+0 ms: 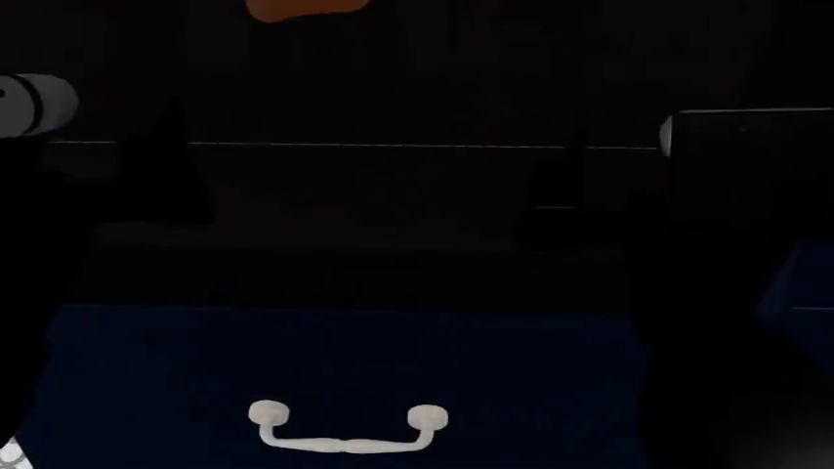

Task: Close the oven door

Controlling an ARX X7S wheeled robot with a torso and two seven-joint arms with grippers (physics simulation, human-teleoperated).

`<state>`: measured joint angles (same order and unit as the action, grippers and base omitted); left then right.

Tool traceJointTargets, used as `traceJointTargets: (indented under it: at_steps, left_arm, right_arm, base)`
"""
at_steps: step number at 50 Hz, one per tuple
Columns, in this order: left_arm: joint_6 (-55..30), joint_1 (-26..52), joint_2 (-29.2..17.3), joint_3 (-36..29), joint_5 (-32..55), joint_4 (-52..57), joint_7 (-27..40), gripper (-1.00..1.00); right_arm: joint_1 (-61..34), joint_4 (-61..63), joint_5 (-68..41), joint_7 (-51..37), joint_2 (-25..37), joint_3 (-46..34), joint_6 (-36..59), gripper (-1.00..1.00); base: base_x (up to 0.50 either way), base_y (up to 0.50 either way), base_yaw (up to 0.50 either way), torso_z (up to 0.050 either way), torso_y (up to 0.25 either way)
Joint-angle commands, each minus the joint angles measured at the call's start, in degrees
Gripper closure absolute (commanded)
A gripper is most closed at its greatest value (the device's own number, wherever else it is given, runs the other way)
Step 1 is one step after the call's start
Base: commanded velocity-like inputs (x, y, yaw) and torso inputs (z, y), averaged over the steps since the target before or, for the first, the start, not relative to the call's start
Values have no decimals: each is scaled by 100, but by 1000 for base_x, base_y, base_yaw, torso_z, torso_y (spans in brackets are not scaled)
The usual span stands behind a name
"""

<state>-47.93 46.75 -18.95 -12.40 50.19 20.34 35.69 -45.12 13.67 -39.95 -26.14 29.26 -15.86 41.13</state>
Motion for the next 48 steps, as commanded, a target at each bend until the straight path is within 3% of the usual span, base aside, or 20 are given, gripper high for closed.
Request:
traceJointTargets:
  at_steps: [1, 14, 31, 48]
  left_arm:
    - [639, 465, 250, -547, -882, -1057, -420, -100]
    - [1748, 940, 516, -950, -1841, -2588, -786, -100]
    - [2539, 1313, 903, -1149, -2165, -4044, -1228, -100]
    - [2220, 1099, 728, -1064, -1901, -3395, -1049, -100]
  right_arm:
    - [-691, -1332, 817, 632, -162, -530, -714, -100]
    - [-1176, -2652, 1439, 1163, -370, -846, -1729, -100]
    - [-1514, -4050, 1873, 1506, -590, -1017, -2632, -100]
    - [-1351, -3595, 1688, 1418, -503, -922, -2426, -100]
  base:
    - [0, 0, 0, 0, 0]
    - [0, 0, 0, 0, 0]
    - [8, 0, 3, 0, 0]
    - [40, 0, 11, 3, 0]
